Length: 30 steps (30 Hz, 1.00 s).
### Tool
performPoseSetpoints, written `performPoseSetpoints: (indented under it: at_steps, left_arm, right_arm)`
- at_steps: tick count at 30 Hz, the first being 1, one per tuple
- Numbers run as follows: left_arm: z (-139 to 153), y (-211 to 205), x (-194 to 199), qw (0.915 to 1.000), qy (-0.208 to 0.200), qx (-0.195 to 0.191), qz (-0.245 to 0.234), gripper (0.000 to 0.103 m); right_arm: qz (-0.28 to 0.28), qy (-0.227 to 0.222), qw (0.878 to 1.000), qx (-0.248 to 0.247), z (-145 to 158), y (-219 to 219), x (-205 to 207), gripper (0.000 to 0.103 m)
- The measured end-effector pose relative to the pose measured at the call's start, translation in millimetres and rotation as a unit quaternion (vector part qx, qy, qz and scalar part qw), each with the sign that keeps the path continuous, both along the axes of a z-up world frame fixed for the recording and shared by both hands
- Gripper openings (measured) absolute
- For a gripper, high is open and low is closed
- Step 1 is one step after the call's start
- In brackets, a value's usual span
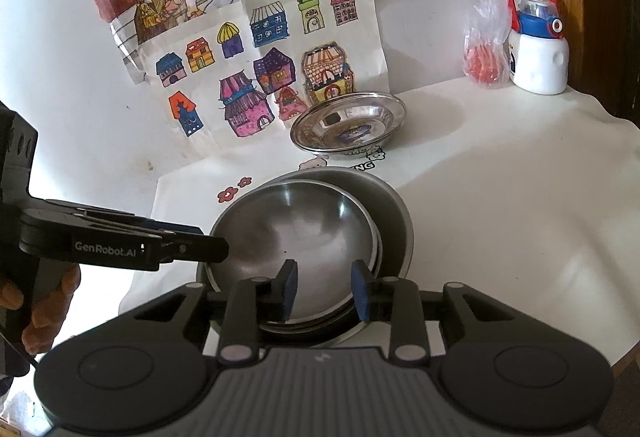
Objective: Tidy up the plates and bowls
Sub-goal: 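Open both grippers and release the small bowl rim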
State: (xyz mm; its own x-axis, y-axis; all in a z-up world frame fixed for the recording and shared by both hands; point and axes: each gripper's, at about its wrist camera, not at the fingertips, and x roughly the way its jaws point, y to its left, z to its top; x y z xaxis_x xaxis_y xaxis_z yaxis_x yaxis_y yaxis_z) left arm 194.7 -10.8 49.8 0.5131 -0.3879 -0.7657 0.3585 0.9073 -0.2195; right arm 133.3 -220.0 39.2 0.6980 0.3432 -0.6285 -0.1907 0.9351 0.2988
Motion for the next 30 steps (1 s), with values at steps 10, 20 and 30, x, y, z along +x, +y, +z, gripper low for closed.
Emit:
performPoseSetpoints:
  at_steps: [10, 20, 30]
  left_arm:
    - [-8.2, 5.6, 0.2, 0.9999, 0.006, -0.006, 0.007, 0.046]
    - [-2.5, 10.4, -7.7, 0.9998, -0.008, -0.014, 0.01, 0.056]
    - [8.2, 17.4, -17.8, 0.9989, -0.03, -0.029, 0.021, 0.067]
  right_arm:
    - [-0.006, -0.006, 1.0, -0.003, 7.8, -3.1, -8.1, 0.046]
    - [-0.018, -0.023, 1.0, -0.001, 12.6, -6.3, -17.6, 0.066]
    - [-0.035, -0.041, 0.998, 0.006, 19.1, -14.2, -28.8, 0.082]
